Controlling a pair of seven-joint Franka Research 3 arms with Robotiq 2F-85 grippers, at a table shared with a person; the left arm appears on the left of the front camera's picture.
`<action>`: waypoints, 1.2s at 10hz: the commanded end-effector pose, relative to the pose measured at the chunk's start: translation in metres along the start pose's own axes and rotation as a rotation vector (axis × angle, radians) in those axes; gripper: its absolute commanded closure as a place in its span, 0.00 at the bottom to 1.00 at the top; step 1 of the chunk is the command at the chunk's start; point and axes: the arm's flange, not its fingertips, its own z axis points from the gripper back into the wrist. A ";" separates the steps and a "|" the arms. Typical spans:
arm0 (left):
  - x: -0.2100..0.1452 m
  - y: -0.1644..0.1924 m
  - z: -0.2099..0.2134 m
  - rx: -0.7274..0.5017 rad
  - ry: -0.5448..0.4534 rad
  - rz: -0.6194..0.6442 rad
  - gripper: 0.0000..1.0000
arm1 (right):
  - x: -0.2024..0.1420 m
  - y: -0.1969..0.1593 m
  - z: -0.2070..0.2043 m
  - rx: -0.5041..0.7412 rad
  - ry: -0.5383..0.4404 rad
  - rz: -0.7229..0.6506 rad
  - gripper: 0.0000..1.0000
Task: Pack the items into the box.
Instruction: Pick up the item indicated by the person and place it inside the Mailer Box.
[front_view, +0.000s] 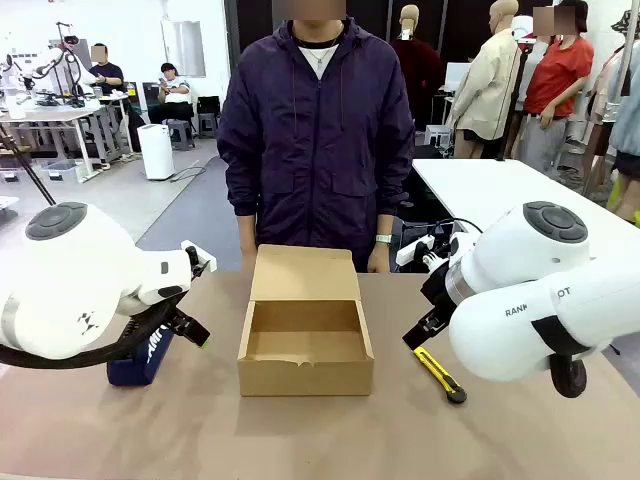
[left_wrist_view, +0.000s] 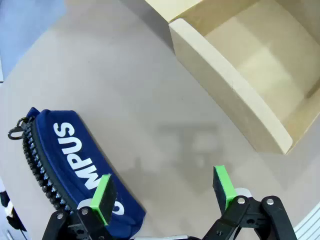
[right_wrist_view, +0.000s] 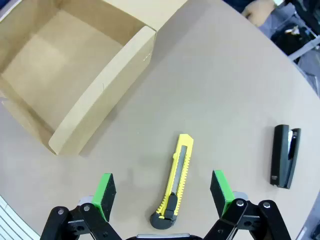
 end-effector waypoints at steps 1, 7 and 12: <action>0.000 0.000 0.000 0.000 0.000 0.000 0.00 | 0.000 0.000 0.000 0.000 0.000 0.000 0.00; 0.000 0.000 0.000 0.000 0.000 0.000 0.00 | 0.000 0.000 0.000 0.000 0.000 0.000 0.00; 0.000 0.000 0.000 0.000 0.000 0.000 0.00 | 0.000 0.000 0.000 0.000 0.000 0.000 0.00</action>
